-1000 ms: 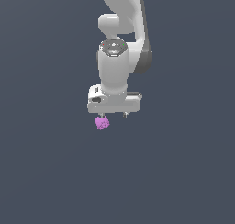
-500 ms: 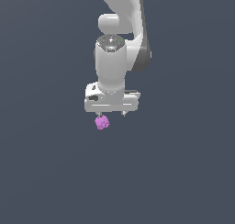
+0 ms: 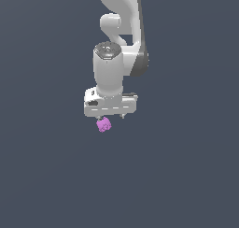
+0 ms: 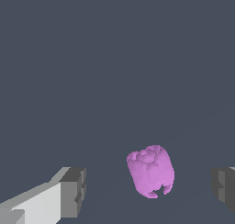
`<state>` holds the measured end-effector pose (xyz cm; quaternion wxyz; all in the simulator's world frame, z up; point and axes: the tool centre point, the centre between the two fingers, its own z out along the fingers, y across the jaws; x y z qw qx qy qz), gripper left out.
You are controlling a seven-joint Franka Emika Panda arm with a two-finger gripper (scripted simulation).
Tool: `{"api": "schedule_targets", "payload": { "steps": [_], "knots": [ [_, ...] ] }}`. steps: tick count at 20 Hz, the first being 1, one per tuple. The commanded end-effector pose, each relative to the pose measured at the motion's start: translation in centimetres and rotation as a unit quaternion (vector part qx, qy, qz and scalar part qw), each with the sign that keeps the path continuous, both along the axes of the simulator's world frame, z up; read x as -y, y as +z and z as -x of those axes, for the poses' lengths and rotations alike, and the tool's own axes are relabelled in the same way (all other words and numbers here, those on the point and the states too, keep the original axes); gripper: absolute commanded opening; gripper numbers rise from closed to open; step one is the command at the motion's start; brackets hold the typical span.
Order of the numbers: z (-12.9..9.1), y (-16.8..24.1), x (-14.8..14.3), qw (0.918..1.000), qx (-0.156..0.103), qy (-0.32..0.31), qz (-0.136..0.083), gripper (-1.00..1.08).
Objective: Pick up the object and move it to a goal position.
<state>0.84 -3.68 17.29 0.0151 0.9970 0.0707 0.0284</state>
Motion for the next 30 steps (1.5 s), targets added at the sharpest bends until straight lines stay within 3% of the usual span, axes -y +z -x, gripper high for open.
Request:
{"api": "schedule_targets", "payload": {
  "steps": [1, 16, 30],
  "knots": [
    [0.4, -0.9, 0.6, 0.9999, -0.004, 0.016, 0.0, 1.0],
    [4.2, -6.9, 4.3, 0.9905, -0.027, 0.135, -0.006, 1.0],
    [5.1, -8.4, 5.0, 0.9869, -0.031, 0.158, -0.008, 1.0]
  ]
}}
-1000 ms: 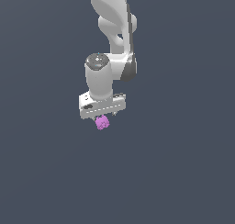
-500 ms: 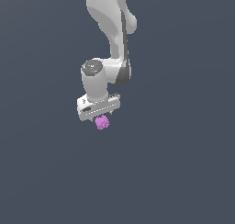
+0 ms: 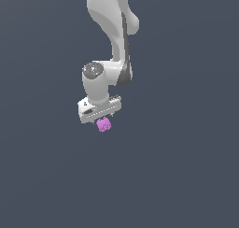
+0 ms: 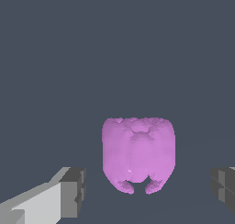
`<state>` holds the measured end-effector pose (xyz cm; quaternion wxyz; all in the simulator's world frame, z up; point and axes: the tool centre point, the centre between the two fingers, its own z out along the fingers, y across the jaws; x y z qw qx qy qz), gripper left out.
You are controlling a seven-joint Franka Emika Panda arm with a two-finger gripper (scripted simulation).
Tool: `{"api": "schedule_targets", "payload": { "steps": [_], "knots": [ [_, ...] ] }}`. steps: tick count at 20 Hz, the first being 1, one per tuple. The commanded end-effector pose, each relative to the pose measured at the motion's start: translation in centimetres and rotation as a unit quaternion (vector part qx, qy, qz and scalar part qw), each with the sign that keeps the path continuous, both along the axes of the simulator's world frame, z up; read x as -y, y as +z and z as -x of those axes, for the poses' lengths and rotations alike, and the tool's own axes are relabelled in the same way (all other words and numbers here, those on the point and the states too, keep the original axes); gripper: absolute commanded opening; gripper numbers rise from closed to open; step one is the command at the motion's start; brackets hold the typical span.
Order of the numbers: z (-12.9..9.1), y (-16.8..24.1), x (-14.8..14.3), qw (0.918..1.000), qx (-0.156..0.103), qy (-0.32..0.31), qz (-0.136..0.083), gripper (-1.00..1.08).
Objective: Pick up the object and move it to a goal position.
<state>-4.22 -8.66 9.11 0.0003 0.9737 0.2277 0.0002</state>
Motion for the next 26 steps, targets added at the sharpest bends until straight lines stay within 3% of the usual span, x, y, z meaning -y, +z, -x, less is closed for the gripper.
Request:
{"api": "schedule_targets", "payload": {
  "steps": [1, 15, 16, 26],
  "knots": [
    [0.0, -0.4, 0.0, 1.0, 0.0, 0.0, 0.0, 1.0],
    [0.1, -4.9, 0.0, 1.0, 0.0, 0.002, 0.0, 1.0],
    [0.1, -4.9, 0.0, 1.0, 0.0, 0.002, 0.0, -1.0],
    [0.1, -4.9, 0.1, 1.0, 0.0, 0.002, 0.0, -1.0]
  ]
}}
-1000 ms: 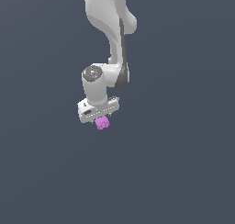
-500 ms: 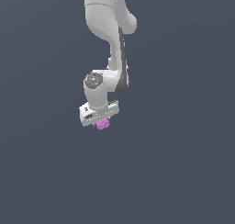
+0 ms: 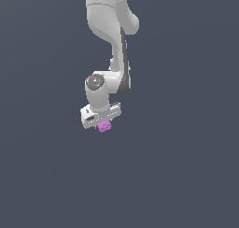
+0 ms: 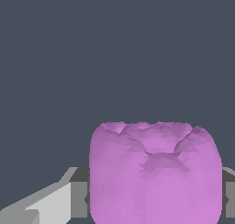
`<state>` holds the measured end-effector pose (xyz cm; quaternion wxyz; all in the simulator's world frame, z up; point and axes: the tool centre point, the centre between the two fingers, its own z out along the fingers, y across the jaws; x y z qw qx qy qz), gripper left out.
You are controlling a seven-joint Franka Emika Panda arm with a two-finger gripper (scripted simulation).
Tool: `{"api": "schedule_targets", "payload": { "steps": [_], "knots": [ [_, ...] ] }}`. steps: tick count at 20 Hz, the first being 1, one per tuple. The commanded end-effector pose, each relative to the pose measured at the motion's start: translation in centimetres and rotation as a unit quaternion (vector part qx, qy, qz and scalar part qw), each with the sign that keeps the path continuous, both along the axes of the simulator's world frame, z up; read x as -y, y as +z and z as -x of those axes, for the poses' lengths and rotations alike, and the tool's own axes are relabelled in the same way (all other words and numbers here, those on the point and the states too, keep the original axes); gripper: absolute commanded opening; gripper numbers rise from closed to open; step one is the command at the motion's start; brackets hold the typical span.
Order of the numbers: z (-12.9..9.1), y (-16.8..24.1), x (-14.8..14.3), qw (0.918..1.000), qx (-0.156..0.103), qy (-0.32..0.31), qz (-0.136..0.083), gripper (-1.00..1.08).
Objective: Pick up the object and move it to a goal position.
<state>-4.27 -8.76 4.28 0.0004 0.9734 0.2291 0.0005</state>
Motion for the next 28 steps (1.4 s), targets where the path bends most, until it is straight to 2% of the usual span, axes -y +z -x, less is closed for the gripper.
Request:
{"api": "schedule_targets", "payload": {
  "steps": [1, 8, 16, 21, 28],
  "knots": [
    [0.0, 0.0, 0.0, 1.0, 0.0, 0.0, 0.0, -1.0],
    [-1.3, 1.1, 0.1, 0.9997, 0.019, -0.015, 0.008, -1.0],
    [-4.8, 4.7, 0.5, 0.9953, 0.073, -0.056, 0.032, -1.0],
    [-7.4, 8.1, 1.0, 0.9873, 0.119, -0.091, 0.052, -1.0],
    [-10.3, 13.0, 1.6, 0.9706, 0.18, -0.139, 0.08, -1.0]
  ]
}}
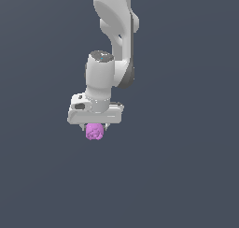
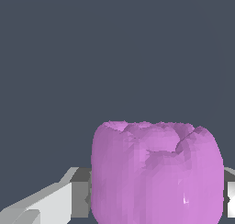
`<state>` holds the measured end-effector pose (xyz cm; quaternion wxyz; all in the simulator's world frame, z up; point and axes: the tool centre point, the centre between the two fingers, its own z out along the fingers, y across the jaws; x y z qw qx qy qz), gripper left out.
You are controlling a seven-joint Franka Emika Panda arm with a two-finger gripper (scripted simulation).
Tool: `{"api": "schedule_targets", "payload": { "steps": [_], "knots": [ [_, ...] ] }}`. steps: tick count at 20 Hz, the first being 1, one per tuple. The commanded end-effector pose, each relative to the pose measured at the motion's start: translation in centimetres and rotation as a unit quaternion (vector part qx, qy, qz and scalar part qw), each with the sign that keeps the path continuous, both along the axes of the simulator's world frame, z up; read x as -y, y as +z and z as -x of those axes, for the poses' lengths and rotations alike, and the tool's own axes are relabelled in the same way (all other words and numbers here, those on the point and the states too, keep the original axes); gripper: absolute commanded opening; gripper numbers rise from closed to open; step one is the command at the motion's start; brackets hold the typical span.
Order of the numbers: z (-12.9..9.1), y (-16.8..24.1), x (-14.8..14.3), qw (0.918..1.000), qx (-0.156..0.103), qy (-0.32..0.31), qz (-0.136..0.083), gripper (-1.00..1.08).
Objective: Pick up the object and move it to a goal position.
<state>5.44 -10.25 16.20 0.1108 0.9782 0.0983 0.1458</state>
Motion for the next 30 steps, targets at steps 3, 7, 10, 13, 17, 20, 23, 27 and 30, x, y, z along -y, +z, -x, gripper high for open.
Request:
{"api": "schedule_targets", "payload": {
  "steps": [3, 7, 10, 13, 17, 20, 23, 27, 30],
  "knots": [
    [-1.5, 3.1, 0.4, 0.9987, 0.038, -0.029, 0.017, -1.0],
    [-2.6, 5.7, 0.8, 0.9958, 0.068, -0.053, 0.031, -1.0],
    [-3.2, 7.6, 1.0, 0.9926, 0.09, -0.07, 0.041, -1.0],
    [-3.7, 9.5, 1.2, 0.9887, 0.111, -0.087, 0.051, -1.0],
    [-4.2, 12.0, 1.4, 0.9824, 0.137, -0.108, 0.064, -1.0],
    [-4.5, 13.8, 1.6, 0.977, 0.157, -0.124, 0.074, -1.0],
    [-4.8, 15.6, 1.7, 0.9708, 0.176, -0.14, 0.083, -1.0],
    [-4.9, 18.1, 1.9, 0.9616, 0.201, -0.16, 0.096, -1.0],
    [-5.0, 19.9, 1.9, 0.9538, 0.22, -0.175, 0.105, -1.0]
  ]
}}
